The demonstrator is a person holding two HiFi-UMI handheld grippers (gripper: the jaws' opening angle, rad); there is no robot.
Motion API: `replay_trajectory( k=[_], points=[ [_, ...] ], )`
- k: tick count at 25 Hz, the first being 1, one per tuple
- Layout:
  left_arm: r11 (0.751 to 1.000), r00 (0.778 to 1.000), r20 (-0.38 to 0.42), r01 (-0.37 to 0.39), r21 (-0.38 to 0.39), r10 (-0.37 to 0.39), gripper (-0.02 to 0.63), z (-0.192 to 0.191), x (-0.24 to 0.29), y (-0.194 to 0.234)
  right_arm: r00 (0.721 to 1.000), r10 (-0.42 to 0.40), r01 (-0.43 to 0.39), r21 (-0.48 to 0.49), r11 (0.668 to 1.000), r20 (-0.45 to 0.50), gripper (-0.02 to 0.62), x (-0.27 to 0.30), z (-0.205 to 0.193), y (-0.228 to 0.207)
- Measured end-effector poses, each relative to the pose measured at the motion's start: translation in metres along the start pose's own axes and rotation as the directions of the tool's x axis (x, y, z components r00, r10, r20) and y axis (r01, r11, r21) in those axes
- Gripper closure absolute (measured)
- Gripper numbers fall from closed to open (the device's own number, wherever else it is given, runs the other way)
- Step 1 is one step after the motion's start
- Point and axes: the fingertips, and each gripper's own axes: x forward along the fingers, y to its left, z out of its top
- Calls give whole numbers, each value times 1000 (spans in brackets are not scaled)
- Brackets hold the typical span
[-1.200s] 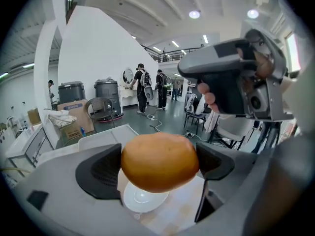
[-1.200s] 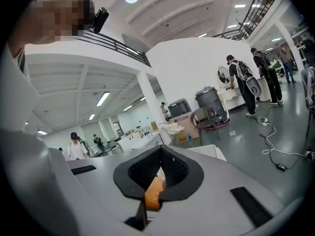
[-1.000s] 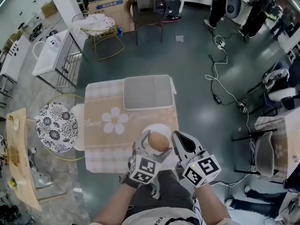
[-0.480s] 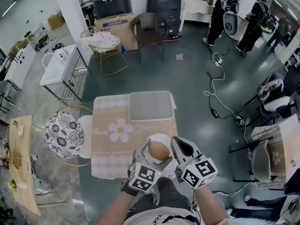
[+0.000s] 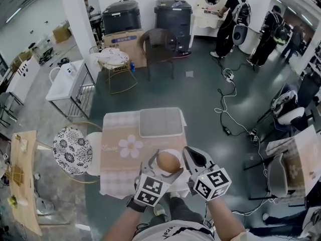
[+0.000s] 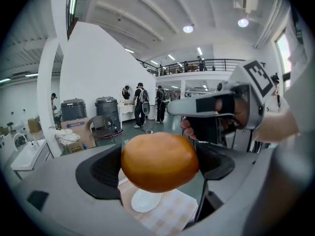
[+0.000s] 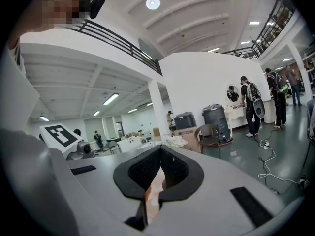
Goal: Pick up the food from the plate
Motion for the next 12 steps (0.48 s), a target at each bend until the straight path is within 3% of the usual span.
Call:
replay_trajectory(
  k=[12],
  points=[
    [1000,999,52,-2,-2,2,145,30,-29,4,1000,9,-8,-29,1000,10,583,2,24,19]
  ],
)
